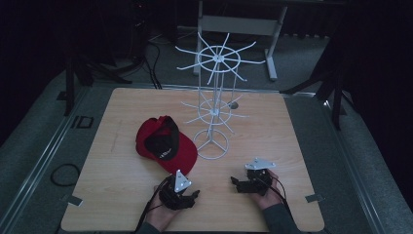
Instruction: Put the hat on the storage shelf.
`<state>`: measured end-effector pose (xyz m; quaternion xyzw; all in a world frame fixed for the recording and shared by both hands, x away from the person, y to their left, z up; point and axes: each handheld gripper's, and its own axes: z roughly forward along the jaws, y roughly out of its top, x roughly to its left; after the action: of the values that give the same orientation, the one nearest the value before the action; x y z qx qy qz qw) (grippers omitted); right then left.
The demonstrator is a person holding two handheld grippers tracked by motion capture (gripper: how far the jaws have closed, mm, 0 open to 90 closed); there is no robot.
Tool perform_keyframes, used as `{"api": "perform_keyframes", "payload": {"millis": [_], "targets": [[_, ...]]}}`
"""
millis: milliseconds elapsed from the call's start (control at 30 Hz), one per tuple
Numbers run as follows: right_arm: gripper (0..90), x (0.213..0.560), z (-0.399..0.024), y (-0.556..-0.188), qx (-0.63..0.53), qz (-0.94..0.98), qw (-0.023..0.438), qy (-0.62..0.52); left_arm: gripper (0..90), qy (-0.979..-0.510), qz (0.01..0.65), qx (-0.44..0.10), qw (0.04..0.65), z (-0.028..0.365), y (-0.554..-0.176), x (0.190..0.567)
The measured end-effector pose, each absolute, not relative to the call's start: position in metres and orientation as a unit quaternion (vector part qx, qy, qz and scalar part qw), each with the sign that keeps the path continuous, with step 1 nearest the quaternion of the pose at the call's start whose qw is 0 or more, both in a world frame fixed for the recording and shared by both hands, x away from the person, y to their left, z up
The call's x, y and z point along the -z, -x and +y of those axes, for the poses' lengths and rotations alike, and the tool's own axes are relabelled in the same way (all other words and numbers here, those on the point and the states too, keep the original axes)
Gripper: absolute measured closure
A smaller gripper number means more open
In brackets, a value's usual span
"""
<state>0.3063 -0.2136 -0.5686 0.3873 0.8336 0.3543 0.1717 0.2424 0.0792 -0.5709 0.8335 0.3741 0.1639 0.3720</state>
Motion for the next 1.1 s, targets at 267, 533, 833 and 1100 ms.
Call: {"api": "perform_keyframes", "payload": {"millis": [267, 533, 833, 1100], "targets": [[16.3, 0.569, -0.214, -0.306, -0.354, 0.834, 0.171, -0.387, 36.9, -0.840, 0.361, -0.157, 0.373, 0.078, -0.242, 0.571], [16.3, 0.569, -0.213, -0.306, -0.355, 0.834, 0.171, -0.387, 49.3, -0.847, 0.355, -0.149, 0.366, 0.078, -0.236, 0.567], [16.3, 0.569, -0.213, -0.306, -0.354, 0.834, 0.171, -0.387, 52.5, -0.841, 0.375, -0.130, 0.368, 0.087, -0.233, 0.565], [16.3, 0.569, -0.213, -0.306, -0.354, 0.834, 0.171, -0.387, 52.5, -0.833, 0.393, -0.134, 0.366, 0.094, -0.231, 0.564]]}}
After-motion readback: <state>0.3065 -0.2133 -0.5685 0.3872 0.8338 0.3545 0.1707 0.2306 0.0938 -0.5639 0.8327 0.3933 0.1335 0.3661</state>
